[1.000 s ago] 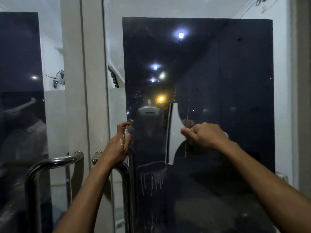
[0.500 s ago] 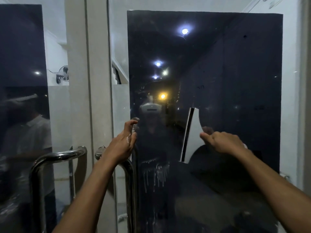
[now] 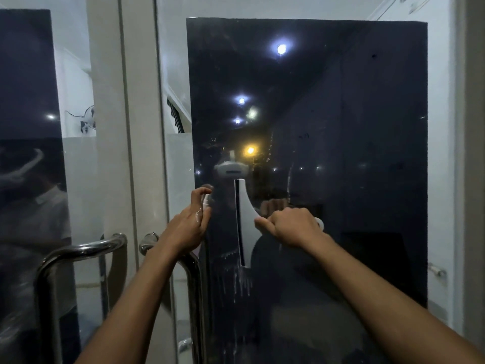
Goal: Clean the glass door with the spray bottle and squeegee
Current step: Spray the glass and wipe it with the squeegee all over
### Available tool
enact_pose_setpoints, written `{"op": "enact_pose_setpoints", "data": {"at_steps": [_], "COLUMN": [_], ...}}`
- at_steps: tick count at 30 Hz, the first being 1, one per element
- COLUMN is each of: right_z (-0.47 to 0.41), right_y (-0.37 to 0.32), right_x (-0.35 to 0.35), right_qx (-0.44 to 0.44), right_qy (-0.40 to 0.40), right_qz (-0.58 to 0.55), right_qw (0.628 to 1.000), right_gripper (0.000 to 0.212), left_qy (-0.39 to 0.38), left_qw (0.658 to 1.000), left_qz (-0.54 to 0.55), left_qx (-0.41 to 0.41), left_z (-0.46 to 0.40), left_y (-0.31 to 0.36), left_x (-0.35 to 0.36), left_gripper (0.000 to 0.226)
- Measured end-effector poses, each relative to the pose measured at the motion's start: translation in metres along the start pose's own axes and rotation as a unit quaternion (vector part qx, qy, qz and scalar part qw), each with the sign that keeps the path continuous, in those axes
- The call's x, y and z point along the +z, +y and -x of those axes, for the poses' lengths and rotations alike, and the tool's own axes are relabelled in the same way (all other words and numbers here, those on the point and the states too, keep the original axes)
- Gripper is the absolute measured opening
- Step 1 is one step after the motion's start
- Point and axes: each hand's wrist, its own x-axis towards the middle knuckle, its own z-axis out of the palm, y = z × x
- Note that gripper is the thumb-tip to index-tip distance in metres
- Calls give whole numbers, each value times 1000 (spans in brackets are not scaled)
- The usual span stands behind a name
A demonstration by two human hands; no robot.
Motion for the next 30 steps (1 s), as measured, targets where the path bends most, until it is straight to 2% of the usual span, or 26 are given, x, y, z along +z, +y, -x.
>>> {"op": "enact_pose_setpoints", "data": {"at_steps": [3,5,6,8,11,15,20,24,27,30], "right_z": [14,31,40,54,62,49,4,-39,-62,-68], "right_y": [42,84,105,135,144,114,39,-18,-43,-36], "right_x": [8,11,10,6,-4,-18,-36,-48,-47,-45], "right_qx": [63,115,142,178,171,130,28,-43,-54,-25], "right_qy": [-9,-28,-40,-29,25,47,41,53,53,45], "right_qz": [-11,17,23,2,-6,-18,-66,-63,-49,-46], "right_qw": [998,993,989,984,985,990,997,996,996,998], "right_gripper": [67,58,60,85,88,78,82,70,68,73], "left_qy": [2,-2,-4,-4,3,37,78,154,204,174], "left_qw": [1000,999,999,999,999,998,996,984,973,979], "left_qz": [23,39,43,47,42,41,36,78,93,93], "left_qx": [1,-1,-2,-5,-7,-1,11,41,58,49], "left_z": [1,1,1,0,-1,-1,-8,-18,-25,-25], "left_y": [-3,-5,-5,-6,-6,-4,6,15,18,12], "left_x": [1,1,1,2,4,3,-3,-10,-12,-7], "left_gripper": [30,29,29,30,30,30,36,33,31,30]}}
